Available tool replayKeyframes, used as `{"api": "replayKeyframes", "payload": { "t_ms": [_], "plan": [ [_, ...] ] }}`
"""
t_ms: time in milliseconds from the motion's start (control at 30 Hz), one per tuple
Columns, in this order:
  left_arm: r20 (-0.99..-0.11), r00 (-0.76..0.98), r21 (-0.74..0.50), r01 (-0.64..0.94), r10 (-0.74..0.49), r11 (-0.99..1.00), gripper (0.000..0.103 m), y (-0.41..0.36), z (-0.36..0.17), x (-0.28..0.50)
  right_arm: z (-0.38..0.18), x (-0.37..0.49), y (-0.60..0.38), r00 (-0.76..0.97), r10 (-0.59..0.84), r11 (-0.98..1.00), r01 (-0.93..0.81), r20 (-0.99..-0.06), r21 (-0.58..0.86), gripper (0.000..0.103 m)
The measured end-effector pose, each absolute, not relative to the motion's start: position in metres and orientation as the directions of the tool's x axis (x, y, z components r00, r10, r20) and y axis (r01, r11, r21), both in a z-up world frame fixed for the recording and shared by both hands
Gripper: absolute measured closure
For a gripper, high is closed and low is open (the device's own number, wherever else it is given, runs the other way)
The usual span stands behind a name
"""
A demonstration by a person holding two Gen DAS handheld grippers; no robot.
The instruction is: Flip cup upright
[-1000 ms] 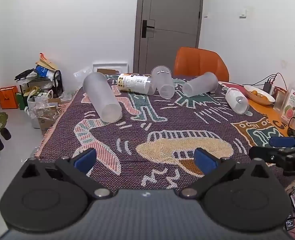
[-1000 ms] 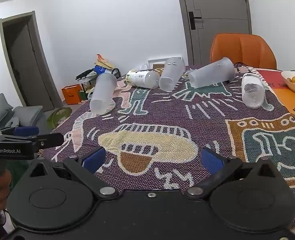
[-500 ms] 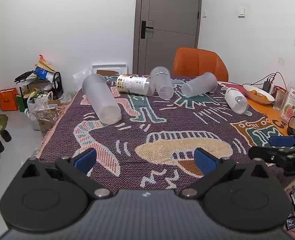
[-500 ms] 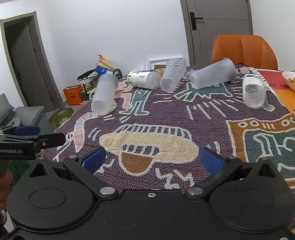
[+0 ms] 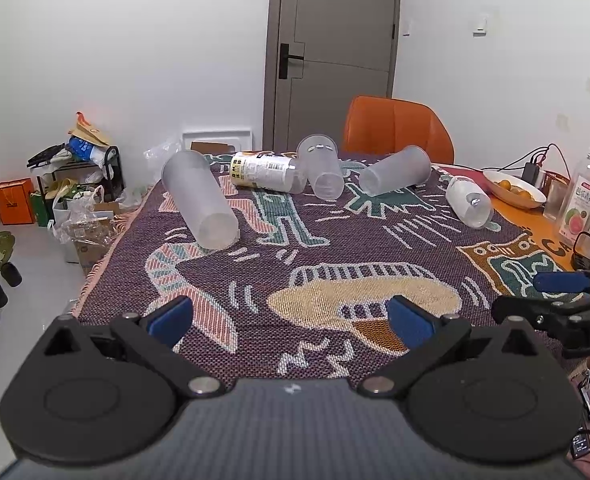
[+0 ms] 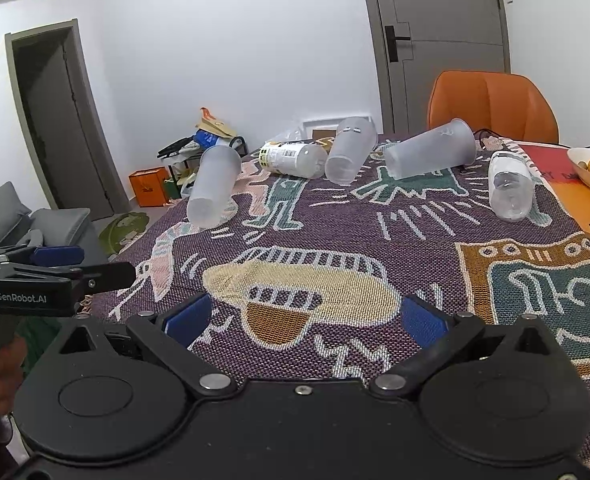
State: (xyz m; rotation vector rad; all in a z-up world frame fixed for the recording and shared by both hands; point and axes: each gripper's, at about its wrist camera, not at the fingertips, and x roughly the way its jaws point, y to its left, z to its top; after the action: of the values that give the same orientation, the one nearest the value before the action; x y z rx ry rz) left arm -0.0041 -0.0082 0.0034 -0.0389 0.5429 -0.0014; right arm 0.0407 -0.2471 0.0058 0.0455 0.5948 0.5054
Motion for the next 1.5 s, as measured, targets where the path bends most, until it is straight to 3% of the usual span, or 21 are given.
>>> {"api": "replayKeyframes", "payload": {
  "t_ms": [1500],
  "plan": [
    [-0.520,0.854,-0.041,-0.013,-0.010,0.999,0.000,-0.0071,0.0020,-0.0037,0.0039,0.0393,-0.2501,0.716,0.460,0.882,-0.437,-0.524,0.178,0.000]
  ]
}}
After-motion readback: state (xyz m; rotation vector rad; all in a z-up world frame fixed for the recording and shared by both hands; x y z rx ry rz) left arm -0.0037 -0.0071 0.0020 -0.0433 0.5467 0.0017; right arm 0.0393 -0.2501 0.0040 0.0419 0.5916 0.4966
